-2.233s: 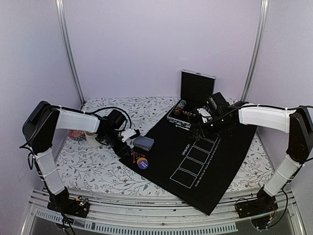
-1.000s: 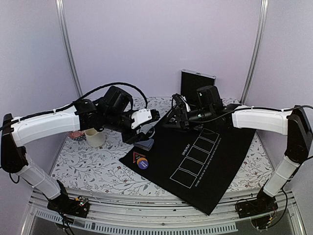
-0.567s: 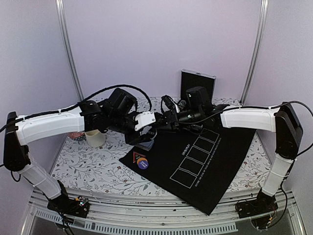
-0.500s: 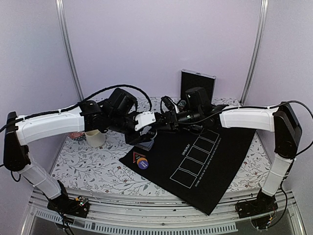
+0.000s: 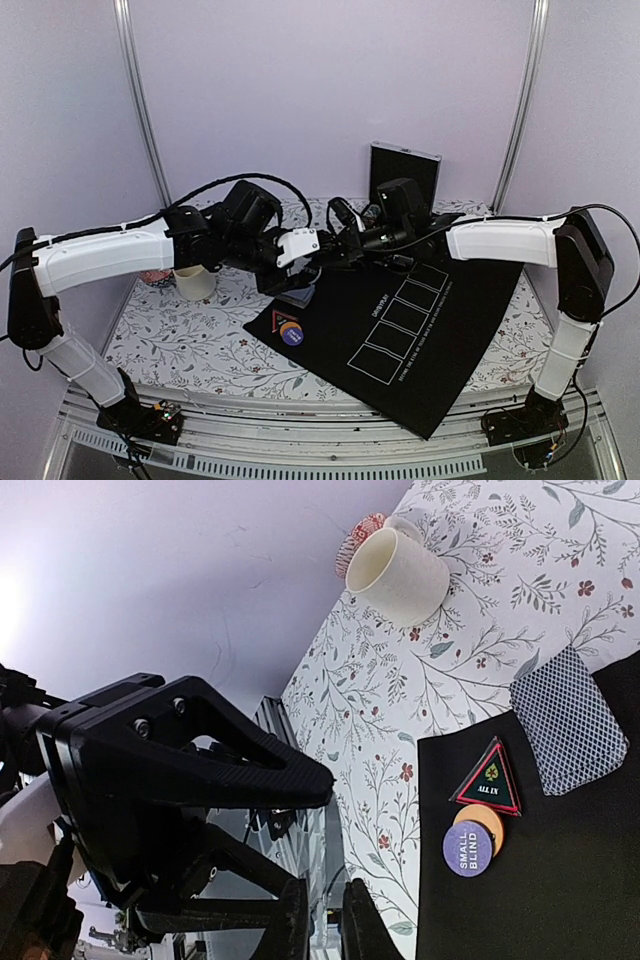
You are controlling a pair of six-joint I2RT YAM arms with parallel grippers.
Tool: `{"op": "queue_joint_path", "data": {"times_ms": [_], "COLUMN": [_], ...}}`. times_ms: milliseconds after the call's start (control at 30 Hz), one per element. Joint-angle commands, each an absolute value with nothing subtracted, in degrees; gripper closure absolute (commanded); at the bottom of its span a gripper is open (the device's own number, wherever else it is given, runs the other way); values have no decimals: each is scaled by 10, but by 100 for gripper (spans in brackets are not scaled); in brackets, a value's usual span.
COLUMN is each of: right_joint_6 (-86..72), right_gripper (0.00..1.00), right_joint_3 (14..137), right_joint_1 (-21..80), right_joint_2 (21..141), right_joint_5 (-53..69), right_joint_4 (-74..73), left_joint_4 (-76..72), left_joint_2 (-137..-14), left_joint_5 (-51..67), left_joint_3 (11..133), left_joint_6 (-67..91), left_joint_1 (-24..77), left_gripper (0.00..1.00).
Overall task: Distribute texas hold em gaming equipment
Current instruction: Pass from the left arm to the right, then place the dealer button on the poker table mat.
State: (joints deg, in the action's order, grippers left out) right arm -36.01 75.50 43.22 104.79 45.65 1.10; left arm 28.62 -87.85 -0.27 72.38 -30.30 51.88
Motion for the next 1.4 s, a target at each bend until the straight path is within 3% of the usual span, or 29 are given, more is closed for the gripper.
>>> {"op": "queue_joint_path", "data": {"times_ms": [0, 133, 267, 533, 800, 1000, 1233, 1367], "right_joint_6": [-321, -296, -280, -257, -282, -297, -314, -308], "right_gripper": [98, 98, 98, 98, 98, 98, 98, 98], "right_joint_3": [772, 754, 708, 569, 479, 467, 450, 436], "right_joint_1": [435, 418, 368, 210, 89, 66, 29, 20], "right_joint_2": [1040, 1016, 964, 816, 710, 703, 707, 696], "right_joint_5": [449, 446, 417, 376, 339, 306, 309, 289], "right_joint_4": [-25, -59, -114, -200, -226, -252, -226, -238], "left_joint_4": [263, 259, 259, 236, 170, 192, 145, 161], "left_joint_2": [-873, -865, -854, -825, -798, -764, -683, -683], "left_joint_5": [-2, -11, -13, 43, -47, -234, -167, -197], "left_joint_3": [734, 722, 701, 646, 602, 615, 563, 564], "left_joint_6": [-300, -280, -255, -159, -20, 85, 157, 184], "left_joint_1": [527, 527, 524, 494, 446, 429, 336, 301], "left_gripper": [53, 20, 3, 2, 2, 2, 2, 2]}}
